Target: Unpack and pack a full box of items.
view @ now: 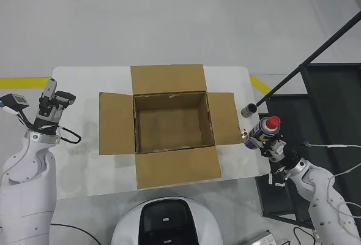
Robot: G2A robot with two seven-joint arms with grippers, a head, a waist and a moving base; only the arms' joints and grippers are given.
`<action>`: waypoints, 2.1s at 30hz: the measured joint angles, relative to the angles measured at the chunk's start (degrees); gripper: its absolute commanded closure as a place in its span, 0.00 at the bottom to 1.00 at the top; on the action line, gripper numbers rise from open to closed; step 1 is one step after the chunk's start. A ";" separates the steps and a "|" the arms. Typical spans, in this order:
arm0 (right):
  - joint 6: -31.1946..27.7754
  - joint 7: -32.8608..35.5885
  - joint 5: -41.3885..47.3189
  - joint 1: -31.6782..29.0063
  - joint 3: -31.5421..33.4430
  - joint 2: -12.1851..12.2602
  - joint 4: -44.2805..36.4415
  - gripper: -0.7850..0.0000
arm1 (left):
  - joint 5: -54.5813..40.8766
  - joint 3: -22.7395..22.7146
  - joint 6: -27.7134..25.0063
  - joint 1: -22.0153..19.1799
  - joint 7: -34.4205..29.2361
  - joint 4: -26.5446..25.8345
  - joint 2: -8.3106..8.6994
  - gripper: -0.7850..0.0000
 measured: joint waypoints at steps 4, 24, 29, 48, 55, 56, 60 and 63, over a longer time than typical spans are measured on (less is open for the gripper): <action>0.00 0.00 0.00 0.00 0.00 0.00 0.00 1.00 | 0.00 0.00 0.00 0.00 0.00 0.00 0.00 0.00; 0.29 -13.86 0.39 8.80 -7.73 -1.20 27.82 1.00 | 0.00 0.00 0.00 0.00 0.00 0.00 0.00 0.00; 2.46 -20.48 -3.74 14.14 -11.57 -1.78 38.92 1.00 | 0.00 0.00 0.00 0.00 0.00 0.00 0.00 0.00; 10.63 -32.43 -5.69 27.06 -20.84 -5.04 58.71 1.00 | 0.00 0.00 0.00 0.00 0.00 0.00 0.00 0.00; 12.47 -33.01 -5.50 29.37 -22.77 -5.97 62.56 0.00 | 0.00 0.00 0.00 0.00 0.00 0.00 0.00 0.00; 12.56 -33.33 -5.59 29.56 -22.98 -6.02 63.06 0.00 | 0.00 0.00 0.00 0.00 0.00 0.00 0.00 0.00; 12.11 -34.79 -6.74 29.77 -23.87 -5.99 63.88 0.00 | 0.00 0.00 0.00 0.00 0.00 0.00 0.00 0.00; 11.94 -36.90 -8.41 29.48 -24.65 -5.77 63.97 0.00 | 0.00 0.00 0.00 0.00 0.00 0.00 0.00 0.00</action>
